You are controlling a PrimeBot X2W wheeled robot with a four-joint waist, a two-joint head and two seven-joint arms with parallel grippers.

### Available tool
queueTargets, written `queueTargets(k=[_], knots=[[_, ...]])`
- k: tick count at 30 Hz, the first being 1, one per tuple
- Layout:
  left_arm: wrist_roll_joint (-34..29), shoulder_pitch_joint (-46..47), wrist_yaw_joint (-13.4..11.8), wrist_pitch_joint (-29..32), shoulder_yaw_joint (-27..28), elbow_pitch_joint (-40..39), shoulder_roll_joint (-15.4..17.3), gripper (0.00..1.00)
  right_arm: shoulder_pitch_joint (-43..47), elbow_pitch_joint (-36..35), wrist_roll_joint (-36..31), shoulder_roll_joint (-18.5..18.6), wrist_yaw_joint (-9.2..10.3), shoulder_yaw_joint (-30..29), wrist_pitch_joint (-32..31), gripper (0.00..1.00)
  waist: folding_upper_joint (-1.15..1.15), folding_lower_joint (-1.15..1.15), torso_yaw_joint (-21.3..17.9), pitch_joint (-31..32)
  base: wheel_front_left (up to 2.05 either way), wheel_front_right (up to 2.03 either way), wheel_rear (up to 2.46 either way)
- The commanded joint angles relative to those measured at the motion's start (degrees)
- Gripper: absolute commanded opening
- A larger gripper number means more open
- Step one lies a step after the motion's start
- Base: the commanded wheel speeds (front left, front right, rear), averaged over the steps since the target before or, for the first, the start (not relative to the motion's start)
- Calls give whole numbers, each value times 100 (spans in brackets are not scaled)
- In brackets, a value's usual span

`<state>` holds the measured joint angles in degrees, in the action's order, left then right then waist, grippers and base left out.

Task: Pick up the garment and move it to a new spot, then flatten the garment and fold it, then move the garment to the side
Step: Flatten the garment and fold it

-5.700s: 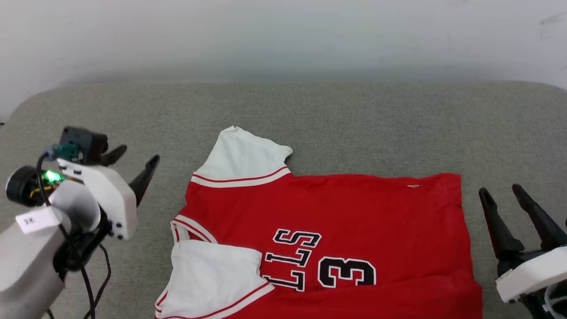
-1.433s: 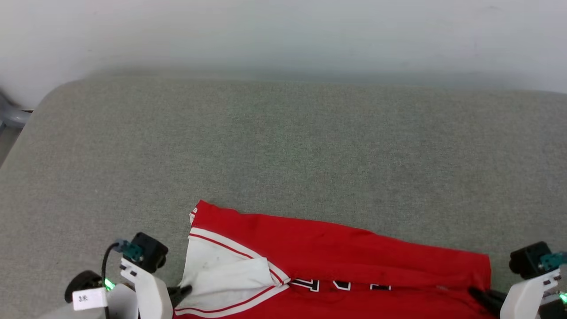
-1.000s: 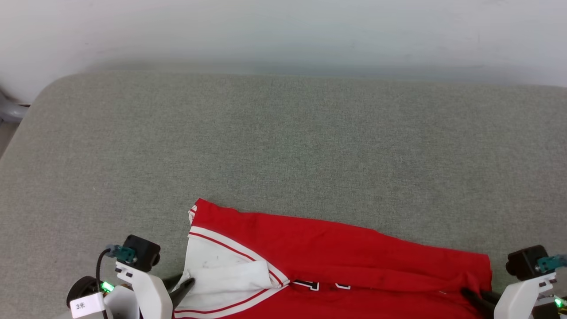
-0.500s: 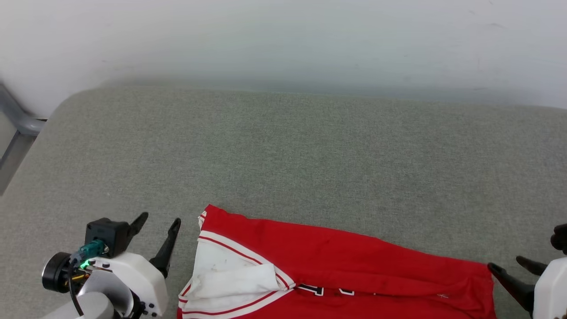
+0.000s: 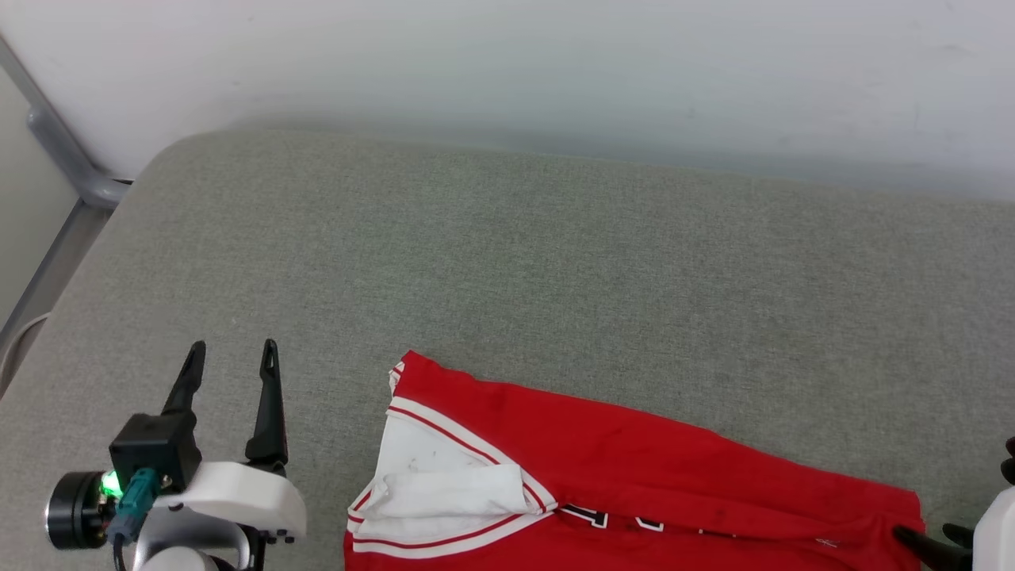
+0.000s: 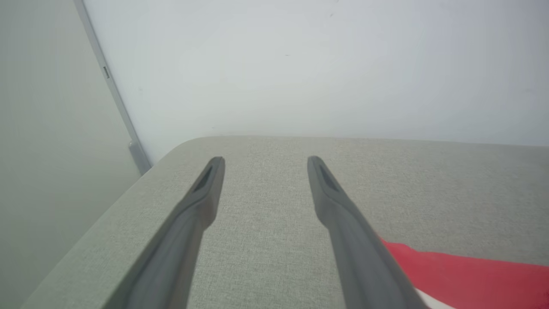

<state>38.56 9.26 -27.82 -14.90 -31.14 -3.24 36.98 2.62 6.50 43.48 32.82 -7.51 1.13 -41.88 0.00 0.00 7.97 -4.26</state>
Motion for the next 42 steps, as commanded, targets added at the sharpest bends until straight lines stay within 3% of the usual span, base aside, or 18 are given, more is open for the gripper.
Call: queueTargets(k=[1, 2, 7, 17, 18, 19, 27, 30, 42], knots=[[-192, -217, 5, -38, 208, -53, -213, 100, -52, 78, 12, -61, 6, -9, -39, 100, 0, 0, 54, -38, 0, 0, 0], [-600, -576, 114, -38, 653, -47, -630, 100, -128, 256, 63, -209, 6, -6, -69, 100, 0, 0, 109, -86, 0, 0, 0], [-1295, -989, 365, -38, 1375, -12, -1327, 100, -155, 475, 64, -344, 6, 160, -14, 100, 0, 0, 190, -154, 0, 0, 0], [-2613, -1417, 1199, -39, 2301, -100, -2279, 100, -136, 888, 234, -519, -5, 807, 167, 100, 0, 0, 235, -217, 0, 0, 0], [-2694, -1441, 1272, -39, 2365, -77, -2355, 100, -148, 904, 268, -504, -5, 864, 224, 20, 0, 0, 233, -216, 0, 0, 0], [-2767, -1465, 1343, -39, 2413, -57, -2424, 100, -163, 924, 305, -484, -5, 919, 266, 0, 0, 0, 230, -214, 0, 0, 0], [-3273, -1498, 1747, -39, 2816, -45, -2804, 100, -365, 996, 591, -106, 7, 1044, 745, 0, 0, 0, 190, -209, 0, 0, 0], [-3452, -1547, 1910, -39, 2954, -47, -2943, 100, -418, 1056, 734, 235, 10, 890, 972, 0, 0, 0, 168, -191, 0, 0, 0], [-3712, -1572, 2119, -39, 3011, 14, -3079, 100, -331, 1640, 695, 933, 9, 238, 1312, 0, 0, 0, 128, -156, 0, 0, 0]])
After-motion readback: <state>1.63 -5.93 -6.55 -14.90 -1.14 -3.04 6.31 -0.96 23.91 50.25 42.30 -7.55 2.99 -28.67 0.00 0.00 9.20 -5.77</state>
